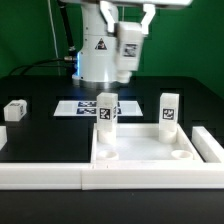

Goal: Assemble square table

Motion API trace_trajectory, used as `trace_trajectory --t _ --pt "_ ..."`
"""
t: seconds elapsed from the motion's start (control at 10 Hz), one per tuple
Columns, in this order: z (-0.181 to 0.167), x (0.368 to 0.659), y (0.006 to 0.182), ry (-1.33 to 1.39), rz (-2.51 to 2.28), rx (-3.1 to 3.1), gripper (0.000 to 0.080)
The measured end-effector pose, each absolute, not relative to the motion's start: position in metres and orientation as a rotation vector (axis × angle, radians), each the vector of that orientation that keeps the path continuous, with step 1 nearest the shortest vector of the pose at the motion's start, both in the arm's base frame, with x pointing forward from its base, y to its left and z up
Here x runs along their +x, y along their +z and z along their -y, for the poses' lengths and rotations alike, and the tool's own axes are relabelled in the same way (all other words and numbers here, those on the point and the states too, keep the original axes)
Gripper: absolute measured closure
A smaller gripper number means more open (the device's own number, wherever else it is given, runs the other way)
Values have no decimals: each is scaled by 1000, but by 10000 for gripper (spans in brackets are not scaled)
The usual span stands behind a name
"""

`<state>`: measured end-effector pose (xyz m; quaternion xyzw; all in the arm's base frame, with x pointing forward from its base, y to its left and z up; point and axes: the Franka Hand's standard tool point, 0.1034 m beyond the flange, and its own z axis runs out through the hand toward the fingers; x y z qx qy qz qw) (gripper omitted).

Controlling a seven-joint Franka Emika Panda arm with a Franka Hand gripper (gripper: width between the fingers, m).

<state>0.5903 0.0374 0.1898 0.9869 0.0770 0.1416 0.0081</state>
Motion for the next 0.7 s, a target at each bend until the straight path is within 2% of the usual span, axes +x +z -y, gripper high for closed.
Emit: trace_trajectory --t 0.2,0.3,0.4,0.5,0.6,0.7 --pt "-85 631 182 771 -164 3071 509" --pt "-75 628 188 1017 -211 2986 509" --pt "-75 621 178 972 -202 3003 509" --pt "-77 625 183 983 -216 2997 509" --pt "-77 622 178 987 -221 2995 509" --pt "-82 600 142 974 -237 3003 509"
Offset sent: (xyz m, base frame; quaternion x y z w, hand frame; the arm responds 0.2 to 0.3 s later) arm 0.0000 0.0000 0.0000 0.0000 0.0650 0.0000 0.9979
